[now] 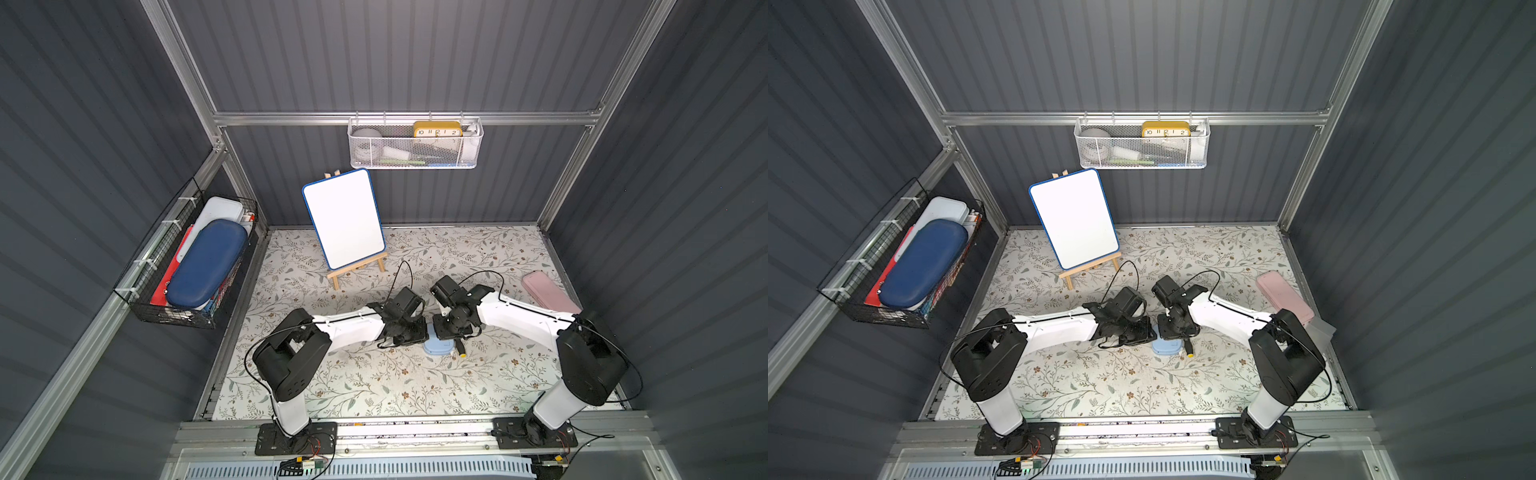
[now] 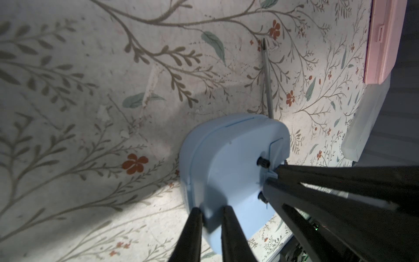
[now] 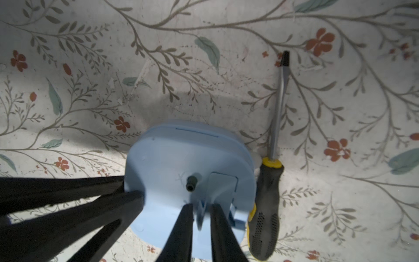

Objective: Remove the battery from the alarm
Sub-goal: Remove the cover from the alarm.

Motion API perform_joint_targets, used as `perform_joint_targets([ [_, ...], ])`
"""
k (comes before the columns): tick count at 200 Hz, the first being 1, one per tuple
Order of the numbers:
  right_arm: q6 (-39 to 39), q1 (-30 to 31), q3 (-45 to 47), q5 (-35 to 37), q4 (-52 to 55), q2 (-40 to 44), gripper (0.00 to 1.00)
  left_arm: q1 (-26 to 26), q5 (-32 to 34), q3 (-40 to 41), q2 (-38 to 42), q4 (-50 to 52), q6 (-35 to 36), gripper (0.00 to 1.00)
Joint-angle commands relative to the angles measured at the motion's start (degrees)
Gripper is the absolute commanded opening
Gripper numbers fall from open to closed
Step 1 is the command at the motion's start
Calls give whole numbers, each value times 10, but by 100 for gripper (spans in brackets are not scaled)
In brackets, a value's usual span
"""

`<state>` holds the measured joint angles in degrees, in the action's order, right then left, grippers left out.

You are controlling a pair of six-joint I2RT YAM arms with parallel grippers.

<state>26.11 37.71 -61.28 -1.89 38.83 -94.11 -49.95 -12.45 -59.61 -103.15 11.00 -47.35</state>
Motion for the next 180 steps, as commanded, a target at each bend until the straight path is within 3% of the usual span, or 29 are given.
perform_joint_targets([
  [1,5,3,-15,8,13,-9,19,-9,54,62,-74,143,15,19],
  [180,8,17,-22,49,36,-5,6,-9,56,57,-70,146,16,19],
])
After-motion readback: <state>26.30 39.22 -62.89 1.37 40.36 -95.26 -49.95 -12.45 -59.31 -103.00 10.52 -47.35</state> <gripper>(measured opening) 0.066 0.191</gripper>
